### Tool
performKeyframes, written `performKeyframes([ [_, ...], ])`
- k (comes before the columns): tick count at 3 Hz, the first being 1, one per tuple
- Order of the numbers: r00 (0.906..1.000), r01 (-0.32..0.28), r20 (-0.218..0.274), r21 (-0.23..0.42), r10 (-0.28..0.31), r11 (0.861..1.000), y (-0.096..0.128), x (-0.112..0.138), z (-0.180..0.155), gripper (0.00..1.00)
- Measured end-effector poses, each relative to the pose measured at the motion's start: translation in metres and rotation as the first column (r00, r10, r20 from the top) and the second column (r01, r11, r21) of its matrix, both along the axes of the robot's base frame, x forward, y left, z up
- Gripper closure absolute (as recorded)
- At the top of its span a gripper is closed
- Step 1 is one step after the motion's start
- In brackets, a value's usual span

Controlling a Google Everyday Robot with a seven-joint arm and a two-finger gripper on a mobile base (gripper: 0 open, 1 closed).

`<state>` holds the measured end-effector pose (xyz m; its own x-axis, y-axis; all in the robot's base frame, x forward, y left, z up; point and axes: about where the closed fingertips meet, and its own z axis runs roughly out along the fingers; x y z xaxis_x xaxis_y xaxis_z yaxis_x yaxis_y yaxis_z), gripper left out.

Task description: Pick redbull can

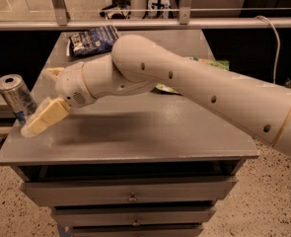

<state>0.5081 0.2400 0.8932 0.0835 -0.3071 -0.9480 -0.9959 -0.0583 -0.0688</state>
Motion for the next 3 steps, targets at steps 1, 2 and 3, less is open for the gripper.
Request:
performKeyframes([
  [1, 0.9992, -0.021, -0.032, 0.065, 0.023, 0.998, 0.04, -0.007, -0.011, 0.25],
  [2, 0.9985, -0.022, -0.049, 0.096, 0.026, 0.995, 0.055, -0.009, -0.016, 0.47],
  [3, 0.9986, -0.006, -0.052, 0.126, 0.013, 0.992, 0.057, -0.001, -0.008, 0.72],
])
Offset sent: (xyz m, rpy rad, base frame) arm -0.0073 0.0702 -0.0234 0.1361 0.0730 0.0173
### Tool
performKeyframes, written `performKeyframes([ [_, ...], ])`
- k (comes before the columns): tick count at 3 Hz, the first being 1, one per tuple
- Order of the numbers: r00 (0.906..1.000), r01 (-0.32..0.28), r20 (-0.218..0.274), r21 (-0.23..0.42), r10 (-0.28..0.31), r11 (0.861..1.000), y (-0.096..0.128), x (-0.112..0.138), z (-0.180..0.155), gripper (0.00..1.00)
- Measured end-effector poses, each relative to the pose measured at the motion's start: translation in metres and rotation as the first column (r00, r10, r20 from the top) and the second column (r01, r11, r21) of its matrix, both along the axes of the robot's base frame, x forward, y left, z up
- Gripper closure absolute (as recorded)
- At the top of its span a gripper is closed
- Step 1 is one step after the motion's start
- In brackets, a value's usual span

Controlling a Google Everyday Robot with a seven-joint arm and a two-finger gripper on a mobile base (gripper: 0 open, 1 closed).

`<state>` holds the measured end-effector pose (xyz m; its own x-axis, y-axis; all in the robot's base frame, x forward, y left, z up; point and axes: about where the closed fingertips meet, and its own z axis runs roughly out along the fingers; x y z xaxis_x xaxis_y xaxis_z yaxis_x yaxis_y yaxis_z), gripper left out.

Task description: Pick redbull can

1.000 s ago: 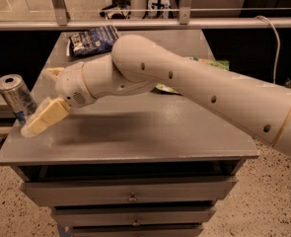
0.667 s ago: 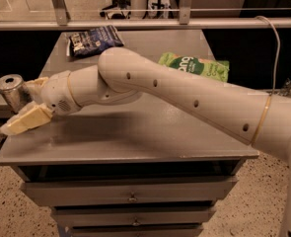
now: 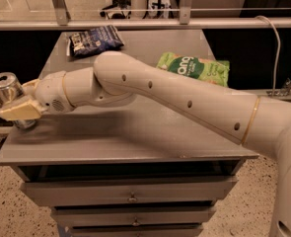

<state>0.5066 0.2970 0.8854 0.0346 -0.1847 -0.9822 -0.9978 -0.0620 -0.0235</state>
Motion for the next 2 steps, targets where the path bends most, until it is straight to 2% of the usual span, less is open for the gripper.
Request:
performKeyframes([
  [1, 0.9984, 0.051, 0.019, 0.08, -0.052, 0.996, -0.035, 0.024, 0.035, 1.0],
  [2, 0.9932, 0.104, 0.039, 0.122, -0.11, 0.987, -0.073, 0.043, 0.058, 1.0],
])
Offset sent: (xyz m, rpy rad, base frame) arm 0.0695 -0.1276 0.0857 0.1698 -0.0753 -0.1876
